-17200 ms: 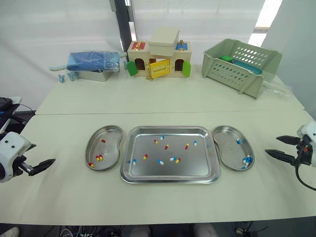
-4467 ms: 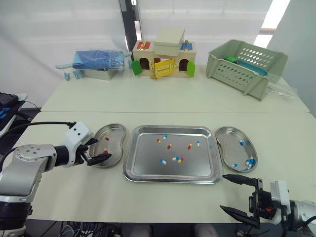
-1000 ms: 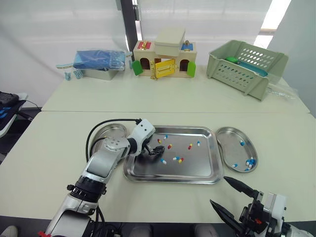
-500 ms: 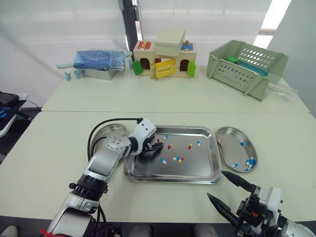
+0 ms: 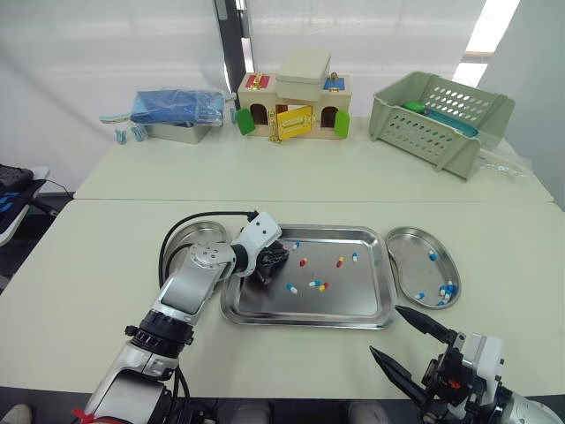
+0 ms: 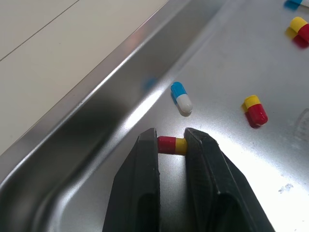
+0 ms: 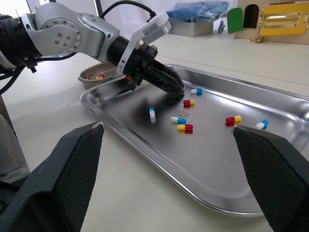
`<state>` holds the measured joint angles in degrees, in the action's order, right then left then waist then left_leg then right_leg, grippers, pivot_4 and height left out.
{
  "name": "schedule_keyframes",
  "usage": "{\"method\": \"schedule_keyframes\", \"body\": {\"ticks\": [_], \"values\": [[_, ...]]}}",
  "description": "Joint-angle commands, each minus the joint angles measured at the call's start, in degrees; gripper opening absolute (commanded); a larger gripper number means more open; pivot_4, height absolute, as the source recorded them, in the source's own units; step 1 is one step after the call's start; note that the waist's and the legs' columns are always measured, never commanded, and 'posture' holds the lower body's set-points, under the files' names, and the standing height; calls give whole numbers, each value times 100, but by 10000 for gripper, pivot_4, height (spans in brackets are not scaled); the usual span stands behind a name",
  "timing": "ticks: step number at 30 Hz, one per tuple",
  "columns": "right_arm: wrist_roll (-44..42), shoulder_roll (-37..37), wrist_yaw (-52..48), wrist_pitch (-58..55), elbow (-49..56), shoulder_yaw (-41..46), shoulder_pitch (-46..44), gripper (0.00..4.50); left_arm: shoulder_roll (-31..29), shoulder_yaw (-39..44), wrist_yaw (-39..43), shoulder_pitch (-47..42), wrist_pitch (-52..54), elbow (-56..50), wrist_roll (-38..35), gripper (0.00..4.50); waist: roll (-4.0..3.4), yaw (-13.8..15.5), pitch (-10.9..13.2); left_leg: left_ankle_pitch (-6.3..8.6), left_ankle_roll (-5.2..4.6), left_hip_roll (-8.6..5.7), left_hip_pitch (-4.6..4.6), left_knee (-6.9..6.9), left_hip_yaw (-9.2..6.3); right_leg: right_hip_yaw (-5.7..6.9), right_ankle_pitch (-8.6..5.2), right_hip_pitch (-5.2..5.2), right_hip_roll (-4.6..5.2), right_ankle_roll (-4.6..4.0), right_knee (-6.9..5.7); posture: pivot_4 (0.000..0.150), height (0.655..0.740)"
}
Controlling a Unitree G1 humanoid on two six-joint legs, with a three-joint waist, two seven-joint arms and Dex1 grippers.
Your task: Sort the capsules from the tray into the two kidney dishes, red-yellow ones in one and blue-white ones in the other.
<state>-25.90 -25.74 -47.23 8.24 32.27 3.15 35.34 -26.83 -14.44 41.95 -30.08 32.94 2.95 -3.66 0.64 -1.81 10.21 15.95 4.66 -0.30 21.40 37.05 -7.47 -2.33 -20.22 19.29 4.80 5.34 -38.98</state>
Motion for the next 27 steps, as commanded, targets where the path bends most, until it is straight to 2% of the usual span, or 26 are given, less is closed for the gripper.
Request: {"method": "schedule_keyframes", "body": {"ticks": [1, 6, 9, 20, 27], "values": [[-14, 23, -6, 143, 46, -16, 31, 45000, -58, -34, 10, -14, 9, 11, 102, 8362, 0, 0, 0, 0, 0, 0, 0, 0, 0, 0, 0, 0, 0, 0, 0, 1500, 7400], [-16, 15, -13, 146, 30, -19, 27, 45000, -76, -1, 27, 18, 4, -50, 69, 8362, 0, 0, 0, 0, 0, 0, 0, 0, 0, 0, 0, 0, 0, 0, 0, 1500, 7400], [-7, 16, 4, 124, 46, -35, 10, 45000, -88, -4, 28, 36, 32, -82, 68, 3806, 0, 0, 0, 0, 0, 0, 0, 0, 0, 0, 0, 0, 0, 0, 0, 1500, 7400], [19, -4, 145, 50, 135, -133, -48, 45000, -101, 17, 31, 20, 24, -68, 54, 3806, 0, 0, 0, 0, 0, 0, 0, 0, 0, 0, 0, 0, 0, 0, 0, 1500, 7400], [-27, -66, 119, 75, 268, -156, 7, 45000, -465, 470, 342, 78, 387, -692, -397, 3806, 0, -6, 0, 0, 0, 0, 1, -1, 0, 0, 0, 2, 0, 0, 0, 1500, 7400]]}}
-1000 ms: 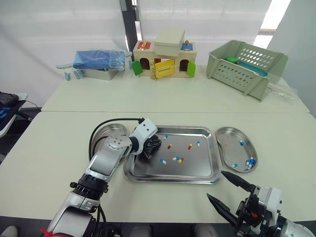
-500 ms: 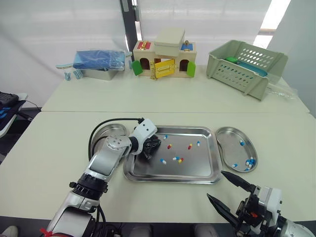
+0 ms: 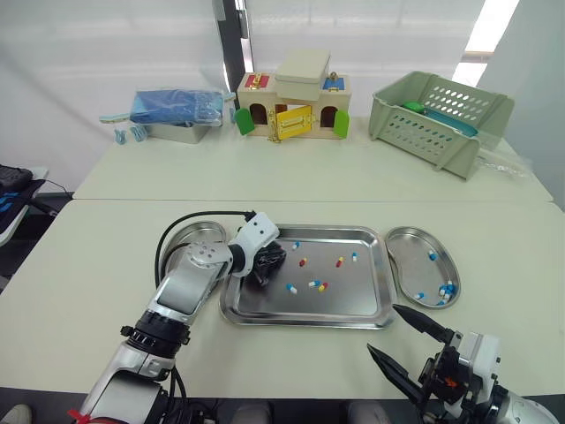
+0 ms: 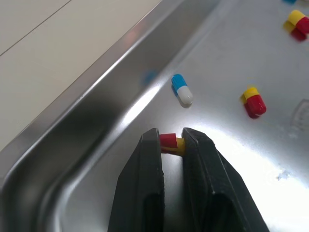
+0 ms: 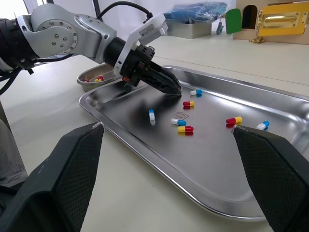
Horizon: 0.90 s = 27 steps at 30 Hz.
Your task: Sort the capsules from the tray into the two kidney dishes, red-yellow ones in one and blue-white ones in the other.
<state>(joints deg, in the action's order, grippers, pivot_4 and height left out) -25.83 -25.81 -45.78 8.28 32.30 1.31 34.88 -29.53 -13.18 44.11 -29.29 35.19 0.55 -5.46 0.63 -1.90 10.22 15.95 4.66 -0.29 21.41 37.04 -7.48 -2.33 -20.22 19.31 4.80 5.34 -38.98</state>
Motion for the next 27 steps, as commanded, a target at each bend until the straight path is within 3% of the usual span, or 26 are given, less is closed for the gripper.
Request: {"method": "schedule_keyframes", "body": {"ticks": [1, 8, 15, 27], "values": [[-52, -112, -98, 100, 276, 40, 93, 45000, -323, 469, 182, 29, 278, -600, -308, 3806, 0, 5, 0, 0, 0, 0, 1, 0, -1, 0, 0, 0, 0, 0, 0, 1500, 7400], [-135, -643, -734, 186, 275, -28, 121, 45000, -851, 1293, 2, 201, 1117, -1163, -685, 3806, 0, -2, 0, 0, 0, 0, 0, 0, -1, 1, 0, -2, 0, 0, 1, 1500, 7400], [-460, -1085, -1109, -104, 216, -12, -557, 45000, -1313, 2229, -466, 701, 1780, -1406, -838, 3806, 3, -6, 2, 0, -1, 2, -1, 0, -5, 3, 0, -2, -1, 0, 0, 1500, 7400], [-705, -1110, -1521, -235, -294, 52, -1078, 45000, -1233, 2738, -919, 1653, 1837, -1889, -1086, 3806, 10, 18, 5, 0, 0, 1, 1, 0, -3, 3, 0, -2, 2, 0, 3, 1500, 7400]]}}
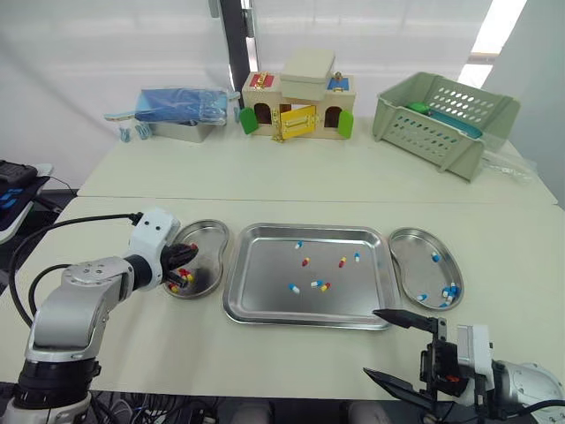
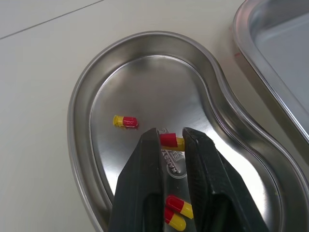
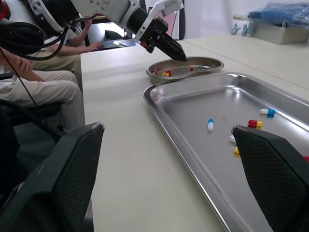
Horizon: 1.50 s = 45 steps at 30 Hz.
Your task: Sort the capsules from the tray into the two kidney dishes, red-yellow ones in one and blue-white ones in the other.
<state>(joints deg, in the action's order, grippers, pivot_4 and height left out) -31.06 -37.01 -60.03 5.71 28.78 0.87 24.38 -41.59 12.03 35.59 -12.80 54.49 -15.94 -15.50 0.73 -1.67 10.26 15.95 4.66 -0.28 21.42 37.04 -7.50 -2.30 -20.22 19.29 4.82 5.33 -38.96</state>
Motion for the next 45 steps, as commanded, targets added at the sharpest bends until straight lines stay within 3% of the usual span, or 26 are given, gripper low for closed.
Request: {"method": "schedule_keyframes", "body": {"ticks": [1, 13, 15, 25, 31, 38, 45], "values": [[-192, 11, -115, 21, 43, 107, -33, 45000, -27, 232, -78, 19, -90, -235, -104, 3806, 0, -7, 0, 0, 0, 0, 0, 0, 0, 0, 0, 1, 0, 0, 0, 1500, 7400], [-271, -2, -168, -9, -5, 314, 64, 45000, -95, 300, 164, 136, -402, -95, -375, 41547, 0, -10, 0, 0, 0, 0, -1, -1, 0, 0, 0, 1, 0, 0, 0, 1500, 7400], [-270, 30, -158, 23, -77, 380, 50, 45000, -144, 418, 437, 223, -622, -106, -530, 44624, 0, -10, 0, 0, 0, 0, 0, -1, 1, 0, 0, 1, 0, 0, 0, 1500, 7400], [-1005, -395, 297, -945, -100, 1668, -134, 45000, -1491, 1553, 2035, 865, -2444, 1703, -589, 44624, -1, -28, 1, 1, -1, 3, -4, -7, 7, -4, 0, 3, -1, -2, 1, 1500, 7400], [-984, -1839, 0, -2462, -1052, 2725, -120, 45000, -2400, 1863, 2518, 1092, -3664, 3361, -123, 44624, 5, -17, 6, 1, -2, 2, -4, -10, 14, -5, 0, 3, 0, -2, 3, 1500, 7400], [-550, -2425, -456, -2721, -2735, 3003, -759, 45000, -2804, 1799, 2818, 974, -4645, 4748, 103, 44624, 14, -40, 13, 2, -3, 5, -1, -14, 25, -9, -1, 11, 0, -2, 3, 1500, 7400], [-152, -2521, -785, -2706, -3479, 2800, -1313, 45000, -2741, 1846, 2896, 1026, -4802, 4833, 34, 44624, 13, -69, 13, 2, -2, 8, 1, -14, 32, -11, -1, 16, 0, -1, -1, 1500, 7400]]}}
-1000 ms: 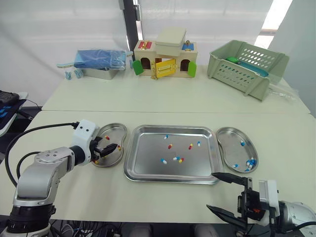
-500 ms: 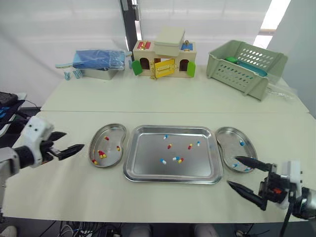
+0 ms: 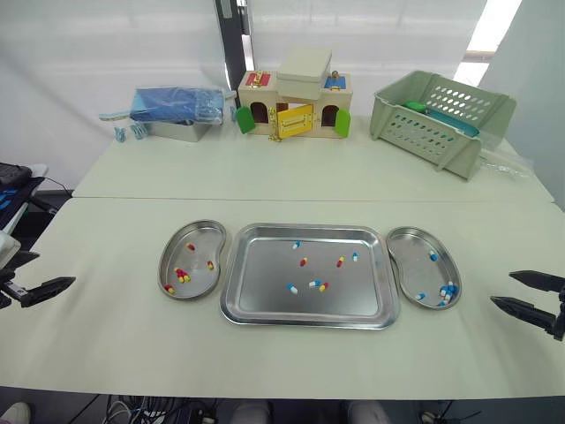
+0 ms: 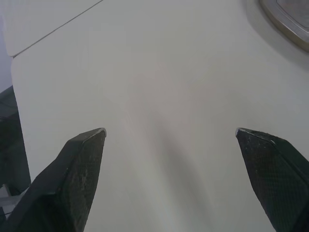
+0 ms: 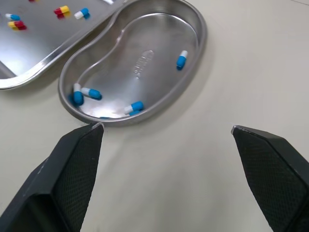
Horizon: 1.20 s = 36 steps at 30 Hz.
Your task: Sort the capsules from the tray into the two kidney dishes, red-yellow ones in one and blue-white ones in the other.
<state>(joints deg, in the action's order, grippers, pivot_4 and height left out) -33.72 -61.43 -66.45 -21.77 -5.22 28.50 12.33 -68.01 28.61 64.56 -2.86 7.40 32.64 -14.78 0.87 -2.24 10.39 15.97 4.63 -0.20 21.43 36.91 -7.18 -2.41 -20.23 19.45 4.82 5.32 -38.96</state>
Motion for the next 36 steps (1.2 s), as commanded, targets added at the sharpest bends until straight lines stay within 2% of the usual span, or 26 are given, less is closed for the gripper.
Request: {"method": "schedule_keyframes", "body": {"ticks": [1, 7, 10, 13, 15, 20, 22, 26, 30, 36], "values": [[154, -63, -169, 45, -106, 25, -145, 45000, -84, 212, -27, 63, -141, -14, -32, 44624, 0, -20, 0, 0, 0, 0, 1, 0, 0, 0, 0, 2, 0, 0, -1, 1500, 7400], [357, -37, -308, 71, -323, -38, -362, 45000, 8, 299, -17, 272, -223, -122, -134, 44624, -1, -90, 1, 0, 0, 1, 3, 0, 3, -3, 0, 8, 0, 0, -4, 1500, 7400], [424, -101, -355, -97, -308, -108, -406, 45000, 280, 454, 91, 527, -320, -523, -358, 44624, -2, -100, 1, 0, 0, 2, 4, 0, 4, -4, 0, 10, 0, 0, -4, 1500, 7400], [459, -209, -494, -218, -381, -183, -429, 45000, 1220, 1001, 120, 1010, -642, -1909, -1131, 44624, -13, -94, -3, 0, 0, 3, 6, 0, 5, -4, 0, 12, 0, 0, -4, 1500, 7400], [462, -202, -535, -243, -426, -175, -522, 45000, 1637, 1082, 153, 1680, -204, -2984, -1448, 44624, -2, -87, 3, 0, 1, -3, 20, 8, 18, -9, 1, 18, 17, 3, 0, 1500, 7400], [485, -95, -628, -86, -487, -177, -789, 45000, 2484, 969, 124, 3044, 83, -4969, -1963, 44624, 0, -110, 1, 0, 0, -1, 25, 8, 24, -17, 1, 23, 15, 3, 2, 1500, 7400], [531, -51, -692, 40, -556, -206, -877, 45000, 2892, 731, 220, 3510, -134, -5483, -1959, 44624, -1, -76, 0, 0, 1, 0, 22, 10, 16, -8, 1, 17, 14, 3, -1, 1500, 7400], [549, -51, -804, 106, -696, -243, -1006, 45000, 3757, 176, 319, 3772, -1031, -5688, -1776, 44624, -7, -2, -2, 0, 1, -4, 11, 10, 21, -10, 2, -3, 16, 4, 10, 1500, 7400], [608, -211, -983, 17, -837, -340, -1080, 45000, 4832, -267, 305, 3846, -2162, -5443, -1725, 44624, -6, 40, -2, 1, 1, -5, 10, 12, 21, -9, 3, -9, 16, 6, 16, 1500, 7400], [544, -392, -1172, -1, -679, -268, -1205, 45000, 5518, -773, 674, 4094, -3485, -4701, -1586, 44624, -7, 43, -3, 2, -1, -5, 6, 10, 22, -8, 4, -11, 15, 7, 22, 1500, 7400]]}}
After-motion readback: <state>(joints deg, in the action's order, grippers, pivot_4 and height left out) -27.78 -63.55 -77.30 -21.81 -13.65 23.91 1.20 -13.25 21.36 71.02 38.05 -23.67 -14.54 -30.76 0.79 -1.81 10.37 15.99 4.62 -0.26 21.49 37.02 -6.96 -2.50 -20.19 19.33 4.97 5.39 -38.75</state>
